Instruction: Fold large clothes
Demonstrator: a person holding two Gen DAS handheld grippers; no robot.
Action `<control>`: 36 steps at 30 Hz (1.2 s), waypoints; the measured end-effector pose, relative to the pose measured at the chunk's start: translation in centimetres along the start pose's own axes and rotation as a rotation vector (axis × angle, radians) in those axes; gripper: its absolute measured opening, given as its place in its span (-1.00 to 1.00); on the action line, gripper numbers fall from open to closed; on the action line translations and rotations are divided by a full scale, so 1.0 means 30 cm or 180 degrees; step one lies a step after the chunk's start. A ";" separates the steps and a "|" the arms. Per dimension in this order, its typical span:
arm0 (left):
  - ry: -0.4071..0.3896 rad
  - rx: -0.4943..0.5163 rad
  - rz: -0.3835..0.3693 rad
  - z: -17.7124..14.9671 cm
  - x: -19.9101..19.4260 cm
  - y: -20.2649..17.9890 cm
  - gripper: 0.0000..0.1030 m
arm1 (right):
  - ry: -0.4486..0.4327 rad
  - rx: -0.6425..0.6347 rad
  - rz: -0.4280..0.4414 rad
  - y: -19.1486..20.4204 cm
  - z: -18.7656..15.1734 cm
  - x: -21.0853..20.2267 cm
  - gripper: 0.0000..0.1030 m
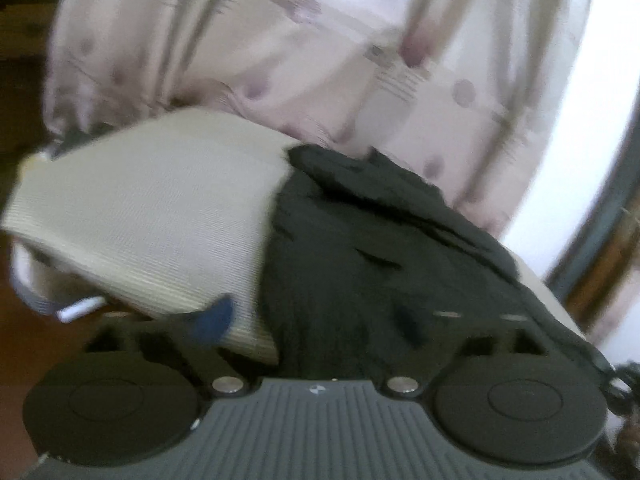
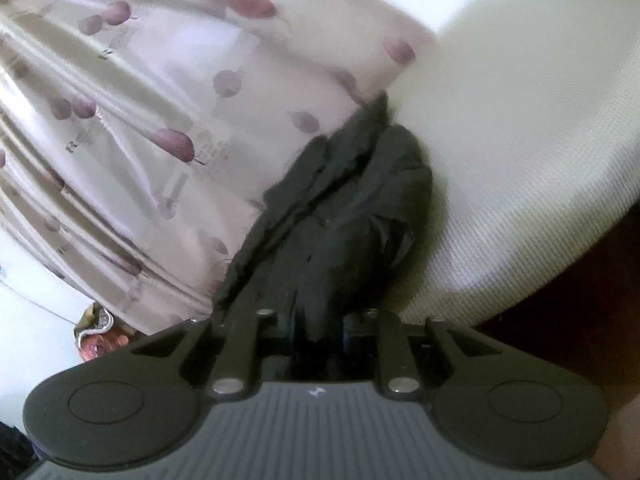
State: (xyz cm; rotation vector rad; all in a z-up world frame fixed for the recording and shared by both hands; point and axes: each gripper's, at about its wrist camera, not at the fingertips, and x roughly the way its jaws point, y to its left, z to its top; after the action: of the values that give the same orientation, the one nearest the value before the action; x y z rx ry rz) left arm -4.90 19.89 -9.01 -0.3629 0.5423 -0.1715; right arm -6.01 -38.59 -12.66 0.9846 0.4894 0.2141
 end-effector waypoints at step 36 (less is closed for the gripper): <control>-0.0066 -0.0125 -0.0764 0.071 -0.129 -0.125 -0.79 | -0.0120 0.0312 0.0726 0.150 -0.005 -0.077 -0.67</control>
State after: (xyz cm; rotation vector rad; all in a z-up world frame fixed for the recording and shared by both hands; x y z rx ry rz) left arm -7.28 18.02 -4.07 -0.4674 0.4811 -0.3886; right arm -7.90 -36.93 -8.27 1.1390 0.3550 0.3780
